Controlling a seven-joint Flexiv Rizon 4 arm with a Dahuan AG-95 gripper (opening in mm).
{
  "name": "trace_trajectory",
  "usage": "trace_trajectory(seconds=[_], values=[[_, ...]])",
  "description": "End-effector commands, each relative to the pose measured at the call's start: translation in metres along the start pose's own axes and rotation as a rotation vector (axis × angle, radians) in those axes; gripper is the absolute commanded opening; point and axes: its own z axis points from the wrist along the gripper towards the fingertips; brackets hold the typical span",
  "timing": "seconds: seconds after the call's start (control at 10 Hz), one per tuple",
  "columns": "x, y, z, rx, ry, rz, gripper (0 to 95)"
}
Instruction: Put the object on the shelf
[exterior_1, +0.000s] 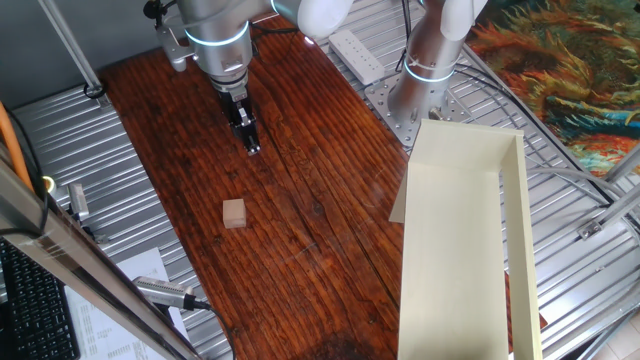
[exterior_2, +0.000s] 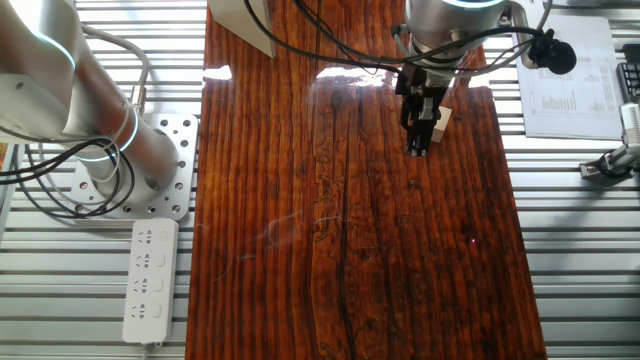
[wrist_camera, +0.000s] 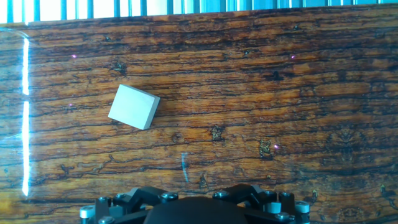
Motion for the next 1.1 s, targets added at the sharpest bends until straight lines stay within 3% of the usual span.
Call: trace_trajectory(seconds=[0.1, 0.2, 1.1], values=[[0.0001, 0.0000, 0.0001, 0.000, 0.000, 0.000, 95.0], [0.0001, 0.0001, 0.0001, -0.017, -0.037, -0.070, 0.0], [0.0001, 0.0001, 0.0001, -0.016, -0.026, -0.075, 0.0]])
